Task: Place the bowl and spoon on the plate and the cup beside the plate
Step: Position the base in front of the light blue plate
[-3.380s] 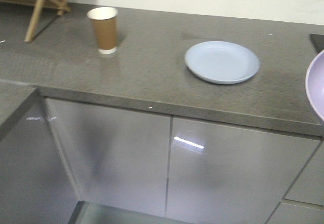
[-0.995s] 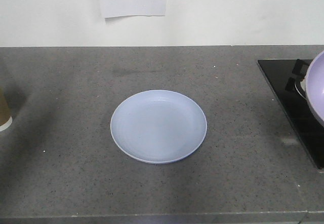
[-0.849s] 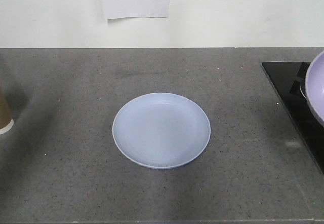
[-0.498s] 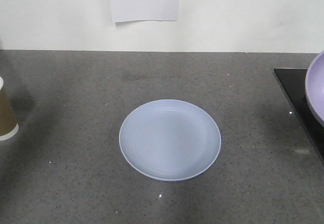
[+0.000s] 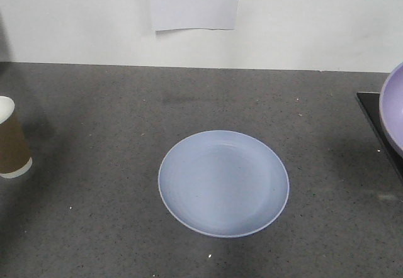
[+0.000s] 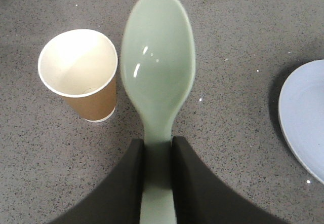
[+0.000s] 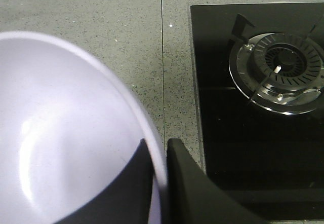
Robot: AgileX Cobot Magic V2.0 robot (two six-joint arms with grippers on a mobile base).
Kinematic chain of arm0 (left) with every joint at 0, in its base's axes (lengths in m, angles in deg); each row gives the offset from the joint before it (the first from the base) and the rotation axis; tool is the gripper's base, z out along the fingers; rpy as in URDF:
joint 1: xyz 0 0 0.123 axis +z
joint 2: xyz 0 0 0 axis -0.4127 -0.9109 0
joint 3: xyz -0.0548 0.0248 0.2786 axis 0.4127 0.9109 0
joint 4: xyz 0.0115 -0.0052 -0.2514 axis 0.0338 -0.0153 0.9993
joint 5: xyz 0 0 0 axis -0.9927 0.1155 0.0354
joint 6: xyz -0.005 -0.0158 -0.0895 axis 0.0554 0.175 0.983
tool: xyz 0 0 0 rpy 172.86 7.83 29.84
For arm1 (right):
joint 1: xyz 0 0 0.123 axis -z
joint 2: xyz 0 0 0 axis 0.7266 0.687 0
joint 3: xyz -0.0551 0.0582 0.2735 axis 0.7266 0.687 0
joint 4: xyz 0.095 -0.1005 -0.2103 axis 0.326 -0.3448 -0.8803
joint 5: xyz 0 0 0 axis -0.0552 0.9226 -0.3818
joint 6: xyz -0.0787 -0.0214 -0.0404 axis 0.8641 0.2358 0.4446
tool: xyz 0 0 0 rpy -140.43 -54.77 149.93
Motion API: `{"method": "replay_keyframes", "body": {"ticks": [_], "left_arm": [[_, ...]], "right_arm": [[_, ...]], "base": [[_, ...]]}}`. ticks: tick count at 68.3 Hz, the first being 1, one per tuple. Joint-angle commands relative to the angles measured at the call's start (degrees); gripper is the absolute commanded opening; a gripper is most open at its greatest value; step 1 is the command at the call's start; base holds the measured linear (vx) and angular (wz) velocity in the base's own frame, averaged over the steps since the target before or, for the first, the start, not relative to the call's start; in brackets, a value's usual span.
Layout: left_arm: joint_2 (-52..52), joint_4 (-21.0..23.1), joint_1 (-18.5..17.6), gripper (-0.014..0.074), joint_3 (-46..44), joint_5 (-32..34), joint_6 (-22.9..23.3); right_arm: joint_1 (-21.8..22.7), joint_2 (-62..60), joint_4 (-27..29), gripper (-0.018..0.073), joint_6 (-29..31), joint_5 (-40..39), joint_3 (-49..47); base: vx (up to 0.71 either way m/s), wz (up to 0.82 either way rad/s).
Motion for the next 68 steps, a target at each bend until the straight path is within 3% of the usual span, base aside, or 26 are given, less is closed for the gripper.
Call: {"method": "replay_keyframes", "body": {"ticks": [1,68], "left_arm": [[0.4,-0.2,-0.4,-0.0006,-1.2,3.6,0.5],[0.4,-0.2,-0.4,-0.0006,-1.2,3.6,0.5]], "right_arm": [[0.3,-0.2,-0.1,-0.0006,0.4,-3.7,-1.7],[0.3,-0.2,-0.1,-0.0006,0.4,-3.7,-1.7]], "base": [[0.03,0.04],[0.0,0.0]]}}
